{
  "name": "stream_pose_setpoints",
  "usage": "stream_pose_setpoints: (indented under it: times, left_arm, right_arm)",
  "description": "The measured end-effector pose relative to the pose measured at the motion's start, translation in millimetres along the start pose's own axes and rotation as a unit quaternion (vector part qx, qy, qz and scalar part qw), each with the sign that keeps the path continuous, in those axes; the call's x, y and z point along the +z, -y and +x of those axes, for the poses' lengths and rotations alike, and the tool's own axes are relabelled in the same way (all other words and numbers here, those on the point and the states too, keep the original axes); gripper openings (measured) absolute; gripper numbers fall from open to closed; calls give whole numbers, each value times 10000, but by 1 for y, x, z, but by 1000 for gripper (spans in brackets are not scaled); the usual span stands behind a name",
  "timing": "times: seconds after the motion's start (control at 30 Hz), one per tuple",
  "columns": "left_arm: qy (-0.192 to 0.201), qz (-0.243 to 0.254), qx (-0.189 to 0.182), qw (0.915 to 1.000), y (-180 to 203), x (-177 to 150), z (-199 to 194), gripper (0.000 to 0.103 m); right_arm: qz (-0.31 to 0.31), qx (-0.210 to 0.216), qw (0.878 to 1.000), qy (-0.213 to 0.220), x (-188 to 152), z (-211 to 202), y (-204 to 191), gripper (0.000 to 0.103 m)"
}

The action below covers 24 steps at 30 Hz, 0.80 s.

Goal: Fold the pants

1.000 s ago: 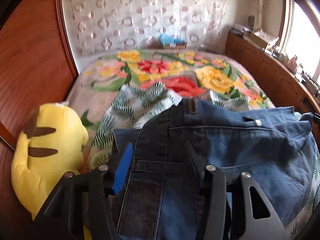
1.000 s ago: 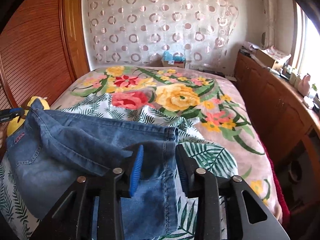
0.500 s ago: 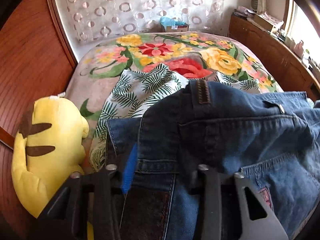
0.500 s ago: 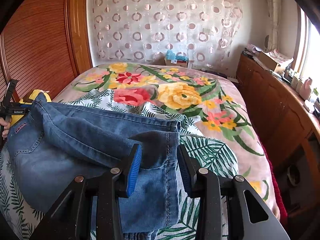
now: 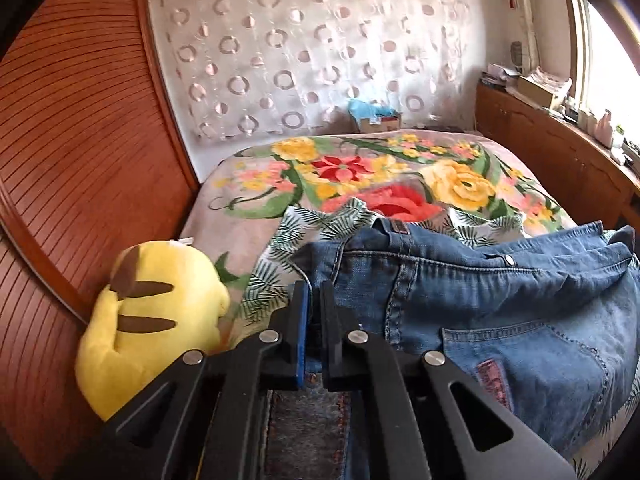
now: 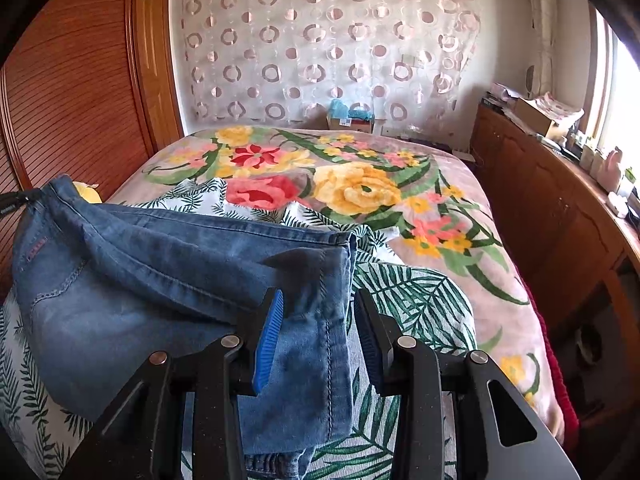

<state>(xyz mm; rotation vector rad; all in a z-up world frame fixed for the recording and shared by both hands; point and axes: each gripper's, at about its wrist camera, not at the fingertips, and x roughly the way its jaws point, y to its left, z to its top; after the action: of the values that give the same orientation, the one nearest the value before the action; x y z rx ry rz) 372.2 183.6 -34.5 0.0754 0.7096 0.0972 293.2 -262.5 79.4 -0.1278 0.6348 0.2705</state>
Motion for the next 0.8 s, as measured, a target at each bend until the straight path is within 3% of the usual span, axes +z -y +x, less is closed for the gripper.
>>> stream_pose_setpoints:
  times: [0.07,0.17,0.27,0.33,0.37,0.47,0.53,0.67,0.73,0.77,0.8]
  left_arm:
    - [-62,-140,53,9999,-11,1,3,6]
    - [-101,-338,-161,9992,-16,-4,5,6]
    - [-75,-257,-218,9994,-9,-11,2,8]
    - [-11,-223,-259,9994,-2,-14,-2,17]
    - [14,-205,-308,9993,0,-16,-4,28]
    - [84,-148,-649,9977,9,-20,-11,45]
    - [34,-151,-901,9958,15,-22,-15,46]
    - [22,-122,-1063,9943,31,-29,-24,48]
    - [-36,-56,-1139,9935,42,-33,-26,61]
    - [-25,-11,-1235,9923,49,-37,-28,78]
    - [-15,41,-1288,9917,54,-40,-31,81]
  right_arm:
    - [1,18,10000,30,-1,-1,-2,38]
    - [-20,43,10000,69,-1,-1,-5,38]
    - [-84,90,9999,64,-2,1,-5,38]
    - [-127,81,9999,28,-2,4,-4,38]
    - [-131,68,9999,19,-1,5,-2,38]
    - [-131,88,9999,-38,0,10,0,38]
    - [-148,48,9998,-94,1,13,0,38]
    - [-67,-15,9997,-236,0,14,2,38]
    - [-12,23,9994,-356,-4,13,1,38]
    - [18,6,9990,-447,-6,13,2,38]
    - [46,-9,9986,-526,-9,14,3,38]
